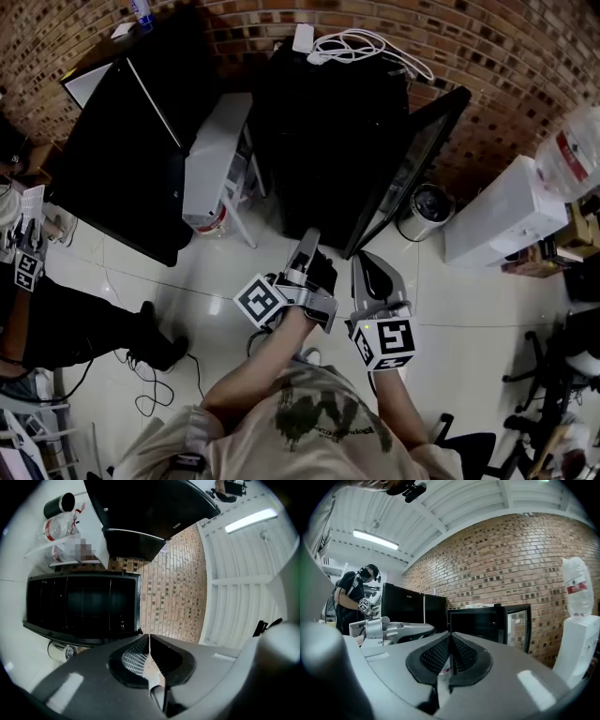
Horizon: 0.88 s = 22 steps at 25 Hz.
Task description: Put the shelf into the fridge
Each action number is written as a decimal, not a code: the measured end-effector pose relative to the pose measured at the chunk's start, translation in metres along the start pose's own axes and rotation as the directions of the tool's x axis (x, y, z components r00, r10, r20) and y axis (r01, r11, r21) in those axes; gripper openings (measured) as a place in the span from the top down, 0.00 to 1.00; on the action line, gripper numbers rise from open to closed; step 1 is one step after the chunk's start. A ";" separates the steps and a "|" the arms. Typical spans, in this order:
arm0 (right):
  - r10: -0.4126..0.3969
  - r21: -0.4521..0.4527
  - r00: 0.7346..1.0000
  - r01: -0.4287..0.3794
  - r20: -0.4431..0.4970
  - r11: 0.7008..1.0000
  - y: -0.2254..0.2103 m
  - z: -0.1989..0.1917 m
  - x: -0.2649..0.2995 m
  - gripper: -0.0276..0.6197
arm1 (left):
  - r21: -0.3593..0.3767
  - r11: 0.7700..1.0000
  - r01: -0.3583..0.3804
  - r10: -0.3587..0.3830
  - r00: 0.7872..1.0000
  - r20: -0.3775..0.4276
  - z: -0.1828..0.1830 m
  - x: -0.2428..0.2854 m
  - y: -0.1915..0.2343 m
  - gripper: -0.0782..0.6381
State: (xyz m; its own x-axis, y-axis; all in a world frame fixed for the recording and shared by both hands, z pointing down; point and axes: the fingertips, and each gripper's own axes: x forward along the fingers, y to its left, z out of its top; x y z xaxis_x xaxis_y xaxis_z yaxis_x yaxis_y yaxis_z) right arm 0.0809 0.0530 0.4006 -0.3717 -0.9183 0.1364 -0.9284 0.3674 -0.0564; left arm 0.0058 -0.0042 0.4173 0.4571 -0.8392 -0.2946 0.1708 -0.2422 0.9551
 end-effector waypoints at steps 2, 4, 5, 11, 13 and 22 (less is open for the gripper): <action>-0.006 0.009 1.000 0.006 0.009 1.000 0.004 -0.001 -0.008 0.96 | 0.009 1.000 0.002 -0.002 1.000 -0.004 -0.004 -0.008 -0.007 0.89; -0.008 0.005 1.000 0.008 0.017 1.000 0.011 0.001 -0.015 0.96 | 0.008 1.000 0.005 -0.005 1.000 -0.006 -0.007 -0.017 -0.013 0.89; -0.007 -0.005 1.000 0.007 0.019 1.000 0.014 0.004 -0.018 0.96 | 0.006 1.000 0.007 -0.007 1.000 -0.007 -0.008 -0.020 -0.016 0.89; -0.033 -0.016 0.999 0.034 0.031 0.999 0.028 0.003 -0.029 0.96 | 0.010 1.000 0.009 -0.009 1.000 -0.028 -0.009 -0.039 -0.027 0.89; -0.035 -0.015 0.999 0.036 0.034 0.999 0.034 0.004 -0.028 0.96 | 0.014 1.000 0.005 -0.005 0.999 -0.036 -0.006 -0.044 -0.029 0.89; -0.026 -0.019 0.999 0.027 0.040 0.999 0.057 0.007 -0.022 0.96 | 0.009 1.000 0.013 -0.013 0.999 -0.046 0.008 -0.057 -0.041 0.89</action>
State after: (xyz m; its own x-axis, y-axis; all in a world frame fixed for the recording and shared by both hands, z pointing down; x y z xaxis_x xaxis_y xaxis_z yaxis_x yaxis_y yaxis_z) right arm 0.0357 0.0932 0.3875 -0.3472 -0.9327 0.0978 -0.9378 0.3455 -0.0344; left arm -0.0343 0.0498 0.3950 0.4945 -0.8129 -0.3077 0.1692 -0.2573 0.9514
